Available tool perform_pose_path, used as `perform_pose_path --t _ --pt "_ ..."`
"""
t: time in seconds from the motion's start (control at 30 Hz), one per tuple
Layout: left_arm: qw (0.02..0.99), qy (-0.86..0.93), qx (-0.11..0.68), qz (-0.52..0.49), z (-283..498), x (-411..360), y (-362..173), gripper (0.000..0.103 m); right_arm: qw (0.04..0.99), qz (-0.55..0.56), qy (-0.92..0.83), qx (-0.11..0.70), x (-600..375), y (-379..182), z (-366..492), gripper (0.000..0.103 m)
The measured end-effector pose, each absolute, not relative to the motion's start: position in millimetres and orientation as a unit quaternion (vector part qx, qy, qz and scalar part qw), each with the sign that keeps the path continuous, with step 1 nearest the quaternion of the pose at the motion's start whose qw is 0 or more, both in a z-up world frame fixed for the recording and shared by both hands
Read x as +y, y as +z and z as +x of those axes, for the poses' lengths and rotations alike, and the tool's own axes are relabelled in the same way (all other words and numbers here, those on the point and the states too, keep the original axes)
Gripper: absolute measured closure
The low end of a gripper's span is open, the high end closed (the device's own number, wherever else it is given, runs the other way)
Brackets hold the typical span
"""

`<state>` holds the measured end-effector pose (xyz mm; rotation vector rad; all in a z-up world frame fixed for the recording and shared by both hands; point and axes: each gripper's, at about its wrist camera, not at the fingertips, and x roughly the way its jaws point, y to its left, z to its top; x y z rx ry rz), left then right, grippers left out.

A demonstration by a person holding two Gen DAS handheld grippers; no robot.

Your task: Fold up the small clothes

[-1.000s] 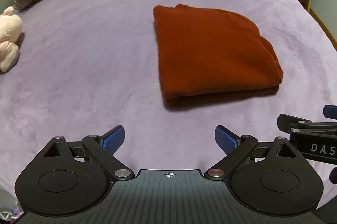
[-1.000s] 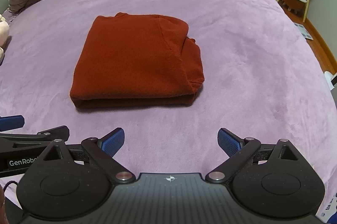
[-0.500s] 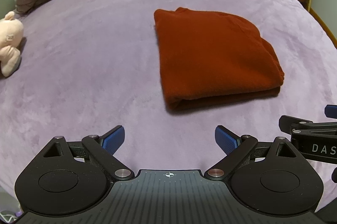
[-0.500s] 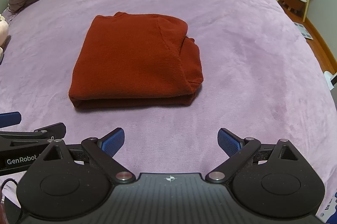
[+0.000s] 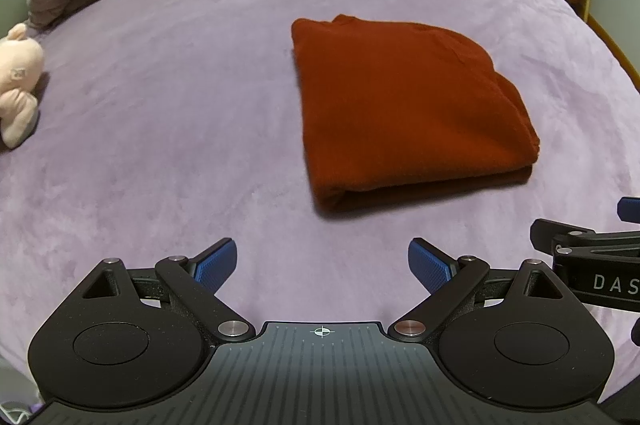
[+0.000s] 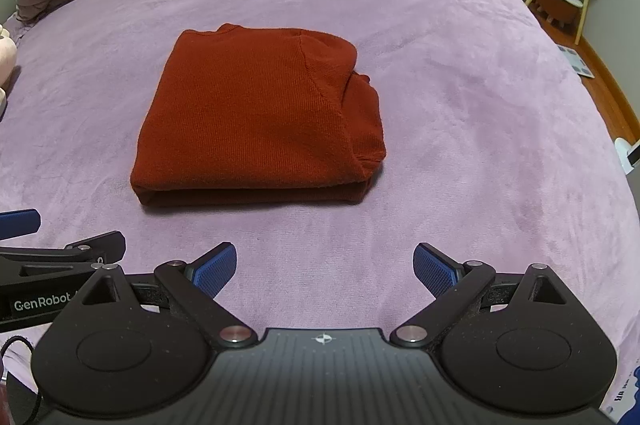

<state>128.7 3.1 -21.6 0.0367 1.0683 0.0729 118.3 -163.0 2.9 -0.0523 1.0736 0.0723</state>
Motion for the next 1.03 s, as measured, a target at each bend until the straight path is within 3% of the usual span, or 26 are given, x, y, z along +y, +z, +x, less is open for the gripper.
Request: perform_pose_path --t 1.03 --pt "0.866 0.011 0.498 0.046 122.5 -2.3 -20.7 0.007 0.860 -0.027 0.032 0.509 -166.2 1.4 118.7 0.007"
